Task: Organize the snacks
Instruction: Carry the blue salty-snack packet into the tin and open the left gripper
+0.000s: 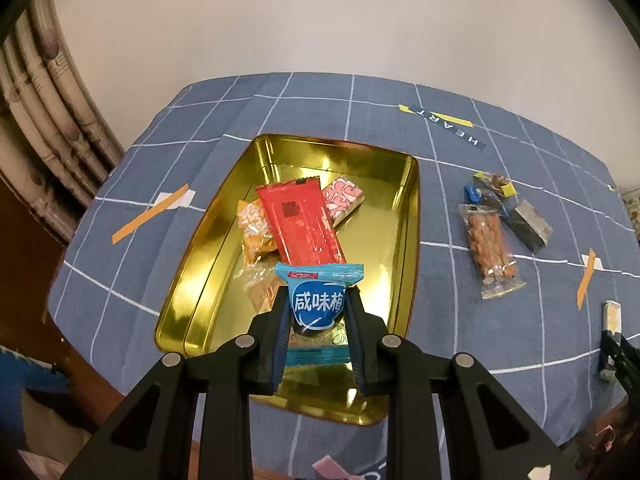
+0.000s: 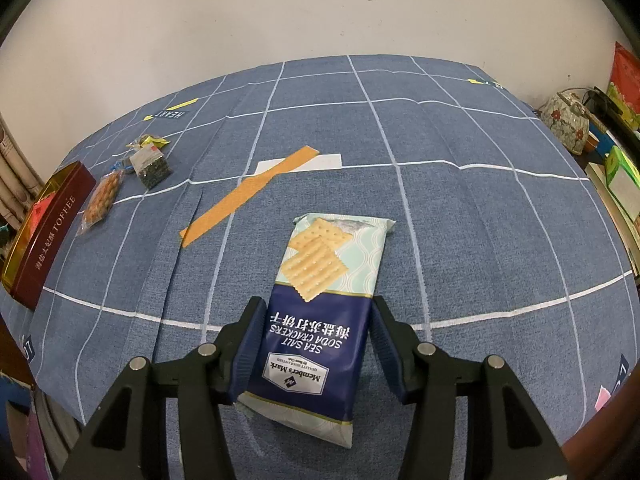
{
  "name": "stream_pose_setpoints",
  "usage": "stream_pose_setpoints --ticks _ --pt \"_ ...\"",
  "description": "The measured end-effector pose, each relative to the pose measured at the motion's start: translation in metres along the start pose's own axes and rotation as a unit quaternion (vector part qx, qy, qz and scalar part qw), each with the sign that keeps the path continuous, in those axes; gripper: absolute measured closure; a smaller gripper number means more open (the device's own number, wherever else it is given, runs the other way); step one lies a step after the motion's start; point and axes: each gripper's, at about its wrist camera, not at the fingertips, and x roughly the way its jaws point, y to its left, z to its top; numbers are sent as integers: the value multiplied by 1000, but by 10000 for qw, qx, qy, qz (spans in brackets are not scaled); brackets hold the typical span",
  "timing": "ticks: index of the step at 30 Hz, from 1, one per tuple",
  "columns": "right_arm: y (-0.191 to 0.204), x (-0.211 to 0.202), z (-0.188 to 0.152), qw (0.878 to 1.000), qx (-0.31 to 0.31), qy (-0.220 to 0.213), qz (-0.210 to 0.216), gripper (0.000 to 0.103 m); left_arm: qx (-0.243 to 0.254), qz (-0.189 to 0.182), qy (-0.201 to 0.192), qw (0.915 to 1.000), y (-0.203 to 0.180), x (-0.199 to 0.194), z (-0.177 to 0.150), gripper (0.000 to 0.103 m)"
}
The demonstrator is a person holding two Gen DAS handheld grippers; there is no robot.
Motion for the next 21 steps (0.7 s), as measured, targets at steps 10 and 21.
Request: stream_pose_setpoints --ticks 10,21 --pt "1 0 0 10000 -56 -11 -22 49 152 -19 158 9998 -8 24 26 80" --pt "2 0 0 9999 -114 -30 -39 48 246 -90 324 9991 -21 51 55 80"
